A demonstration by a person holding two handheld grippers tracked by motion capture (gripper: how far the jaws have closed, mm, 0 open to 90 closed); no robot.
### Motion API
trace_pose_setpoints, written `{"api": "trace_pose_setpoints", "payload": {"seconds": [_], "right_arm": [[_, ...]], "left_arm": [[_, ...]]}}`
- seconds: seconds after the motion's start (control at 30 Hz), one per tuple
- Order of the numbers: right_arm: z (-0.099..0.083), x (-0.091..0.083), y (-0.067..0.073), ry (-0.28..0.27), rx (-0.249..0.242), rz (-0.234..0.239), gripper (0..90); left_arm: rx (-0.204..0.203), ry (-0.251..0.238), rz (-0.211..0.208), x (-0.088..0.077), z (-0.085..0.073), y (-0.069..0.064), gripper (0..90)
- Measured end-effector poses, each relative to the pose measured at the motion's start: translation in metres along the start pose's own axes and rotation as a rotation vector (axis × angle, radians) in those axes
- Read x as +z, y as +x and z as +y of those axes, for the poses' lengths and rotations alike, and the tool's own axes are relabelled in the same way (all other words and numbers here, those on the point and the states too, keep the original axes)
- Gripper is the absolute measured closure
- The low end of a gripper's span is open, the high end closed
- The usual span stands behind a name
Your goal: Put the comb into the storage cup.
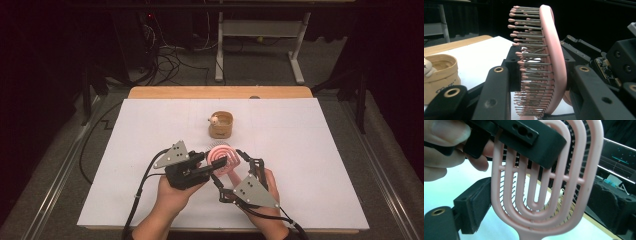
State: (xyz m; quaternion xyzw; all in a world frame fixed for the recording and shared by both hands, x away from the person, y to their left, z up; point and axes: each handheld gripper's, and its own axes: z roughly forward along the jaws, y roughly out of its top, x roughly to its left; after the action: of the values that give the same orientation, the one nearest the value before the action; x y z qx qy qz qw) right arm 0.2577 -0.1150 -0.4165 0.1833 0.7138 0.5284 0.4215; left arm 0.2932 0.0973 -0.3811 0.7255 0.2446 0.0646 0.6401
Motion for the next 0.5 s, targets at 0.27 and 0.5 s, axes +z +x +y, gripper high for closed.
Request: {"api": "trace_pose_setpoints", "payload": {"seconds": [0.27,0.5], "right_arm": [[-0.0017,0.0025,-0.0032,0.016,0.048,0.014,3.9],[-0.0033,0.0043,-0.0049,0.035,0.078,0.024,0.5]], "left_arm": [[0.003,-0.009,0.015,-0.0045,0.0018,0.0028,63.2],[0.001,-0.019,0.030,-0.0090,0.0031,0.0058,63.3]]}}
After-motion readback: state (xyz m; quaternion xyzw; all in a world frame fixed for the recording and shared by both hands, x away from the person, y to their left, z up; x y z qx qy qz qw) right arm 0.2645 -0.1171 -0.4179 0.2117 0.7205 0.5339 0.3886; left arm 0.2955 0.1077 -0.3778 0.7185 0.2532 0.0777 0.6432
